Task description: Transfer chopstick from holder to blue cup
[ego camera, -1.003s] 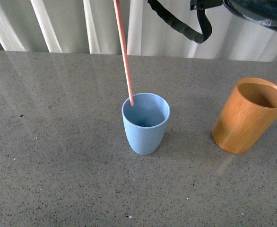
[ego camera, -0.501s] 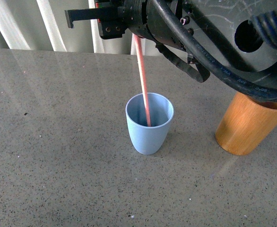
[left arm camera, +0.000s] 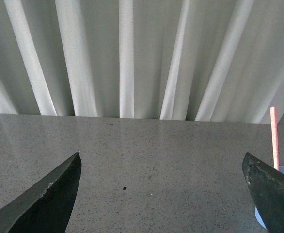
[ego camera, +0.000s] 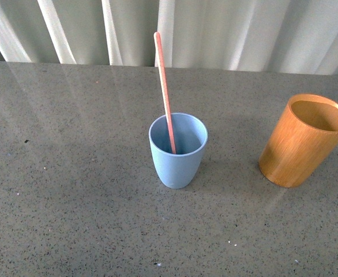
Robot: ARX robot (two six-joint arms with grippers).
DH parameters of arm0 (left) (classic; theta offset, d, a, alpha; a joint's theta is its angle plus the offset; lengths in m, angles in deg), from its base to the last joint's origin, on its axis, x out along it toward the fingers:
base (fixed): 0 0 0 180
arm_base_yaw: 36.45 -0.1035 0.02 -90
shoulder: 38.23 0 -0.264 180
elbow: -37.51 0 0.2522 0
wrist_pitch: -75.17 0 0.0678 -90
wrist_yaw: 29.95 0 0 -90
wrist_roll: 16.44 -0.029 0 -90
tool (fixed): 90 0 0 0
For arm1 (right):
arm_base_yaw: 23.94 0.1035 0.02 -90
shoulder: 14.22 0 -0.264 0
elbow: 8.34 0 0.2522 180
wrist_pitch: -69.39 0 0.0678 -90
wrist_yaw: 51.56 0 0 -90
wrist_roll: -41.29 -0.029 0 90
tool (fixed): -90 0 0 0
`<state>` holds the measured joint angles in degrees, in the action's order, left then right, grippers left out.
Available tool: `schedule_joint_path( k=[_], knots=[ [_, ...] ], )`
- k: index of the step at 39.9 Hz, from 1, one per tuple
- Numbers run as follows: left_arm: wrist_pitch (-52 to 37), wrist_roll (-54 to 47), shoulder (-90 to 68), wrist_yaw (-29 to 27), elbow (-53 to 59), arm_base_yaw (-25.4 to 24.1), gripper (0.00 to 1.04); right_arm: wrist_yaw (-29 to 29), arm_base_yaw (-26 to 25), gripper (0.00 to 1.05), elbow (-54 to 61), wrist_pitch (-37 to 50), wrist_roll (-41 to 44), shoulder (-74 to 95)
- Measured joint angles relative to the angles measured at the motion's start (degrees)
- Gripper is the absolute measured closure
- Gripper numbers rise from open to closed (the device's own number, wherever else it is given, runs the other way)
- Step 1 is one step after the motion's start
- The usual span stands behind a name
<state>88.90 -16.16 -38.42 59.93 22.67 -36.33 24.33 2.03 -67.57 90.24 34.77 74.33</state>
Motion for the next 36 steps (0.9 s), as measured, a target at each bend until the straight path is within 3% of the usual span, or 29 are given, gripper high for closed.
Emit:
schedule_joint_path(
  k=[11,18,22,30,36],
  knots=[
    [0.0,0.0,0.0,0.0,0.0,0.0,0.07,-2.38,-12.55,0.1,18.58,-16.26,2.03,-30.49],
    [0.0,0.0,0.0,0.02,0.0,0.0,0.07,-1.49,-13.73,0.11,21.9,-16.68,3.13,-35.28],
    [0.0,0.0,0.0,-0.02,0.0,0.0,0.07,4.96,-15.76,0.33,28.87,-0.85,5.51,-36.74],
    [0.0,0.0,0.0,0.02,0.0,0.0,0.07,7.85,-19.47,0.77,35.87,-0.33,6.32,-44.13],
    [0.0,0.0,0.0,-0.02,0.0,0.0,0.07,9.68,-20.83,0.99,38.07,-1.68,6.34,-47.87]
  ],
)
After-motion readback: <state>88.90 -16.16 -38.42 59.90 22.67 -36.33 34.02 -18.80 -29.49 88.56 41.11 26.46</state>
